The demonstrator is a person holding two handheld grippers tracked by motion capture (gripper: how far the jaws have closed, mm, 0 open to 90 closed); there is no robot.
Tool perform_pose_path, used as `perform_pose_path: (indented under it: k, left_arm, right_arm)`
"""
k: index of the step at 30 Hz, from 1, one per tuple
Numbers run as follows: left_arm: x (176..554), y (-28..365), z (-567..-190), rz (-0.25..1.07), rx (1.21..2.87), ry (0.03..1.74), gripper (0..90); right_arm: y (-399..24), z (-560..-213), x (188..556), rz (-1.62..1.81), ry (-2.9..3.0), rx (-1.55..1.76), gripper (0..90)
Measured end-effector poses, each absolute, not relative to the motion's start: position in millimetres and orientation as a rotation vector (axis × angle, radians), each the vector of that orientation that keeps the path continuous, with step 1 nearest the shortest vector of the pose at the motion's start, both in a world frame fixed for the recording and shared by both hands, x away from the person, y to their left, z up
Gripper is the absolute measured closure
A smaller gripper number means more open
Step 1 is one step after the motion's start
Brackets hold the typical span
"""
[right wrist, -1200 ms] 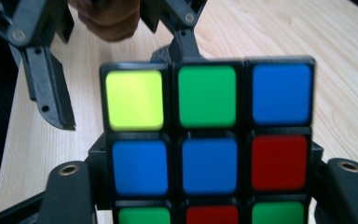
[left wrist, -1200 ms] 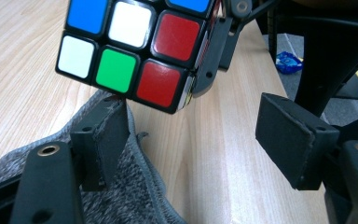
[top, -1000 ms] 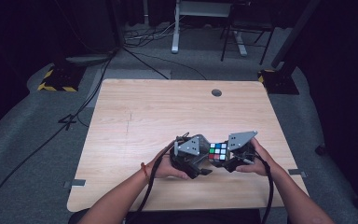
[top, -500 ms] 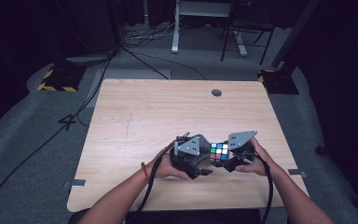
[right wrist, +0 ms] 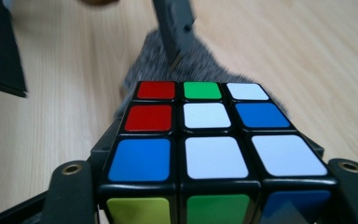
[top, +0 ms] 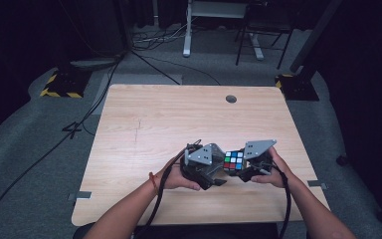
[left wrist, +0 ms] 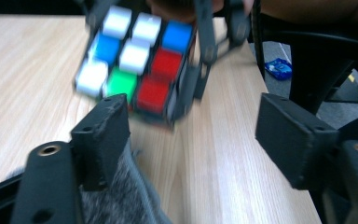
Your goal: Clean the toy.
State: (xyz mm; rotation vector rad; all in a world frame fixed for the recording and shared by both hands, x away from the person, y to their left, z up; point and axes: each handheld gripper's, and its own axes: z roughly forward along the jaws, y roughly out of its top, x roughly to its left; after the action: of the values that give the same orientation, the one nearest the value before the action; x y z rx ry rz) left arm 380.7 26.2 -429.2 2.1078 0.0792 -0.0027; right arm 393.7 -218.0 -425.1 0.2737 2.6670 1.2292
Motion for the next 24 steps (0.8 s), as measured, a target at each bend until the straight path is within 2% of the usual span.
perform_pose_path:
  k: [4,7,10,11,12,13,15,18,20,24]
  left_arm:
    - [382.7,23.8,-433.1,-0.025,2.118,0.091,22.3]
    - [386.1,22.3,-441.2,0.044,2.178,0.102,21.1]
    - [390.6,28.3,-445.2,0.176,2.28,0.126,19.9]
    - [394.2,34.5,-445.7,0.274,2.35,0.163,19.4]
    - [394.2,34.5,-445.7,0.274,2.35,0.163,18.7]
    - [400.0,41.2,-449.8,0.303,2.374,0.249,16.2]
    - [405.8,46.6,-453.7,0.252,2.371,0.294,16.0]
    - [418.6,53.5,-465.2,0.187,2.395,0.372,38.7]
    - [431.0,56.1,-479.6,0.132,2.428,0.449,36.7]
    - [435.7,53.1,-483.3,0.095,2.426,0.459,32.7]
  right_arm:
    - [-221.2,-420.0,393.6,1.282,2.624,0.287,33.4]
    - [-222.4,-418.2,393.2,1.319,2.611,0.294,33.4]
    - [-226.5,-416.4,393.7,1.345,2.593,0.326,33.4]
    - [-229.6,-417.8,395.3,1.334,2.59,0.348,33.4]
    - [-229.6,-417.8,395.3,1.334,2.59,0.348,33.4]
    - [-232.2,-419.3,396.8,1.332,2.583,0.361,33.4]
    - [-233.7,-419.7,397.5,1.342,2.585,0.369,33.4]
    - [-235.6,-419.3,397.1,1.353,2.579,0.368,33.4]
    - [-236.4,-418.2,395.9,1.371,2.571,0.364,33.4]
    - [-236.5,-418.1,395.8,1.379,2.569,0.362,33.4]
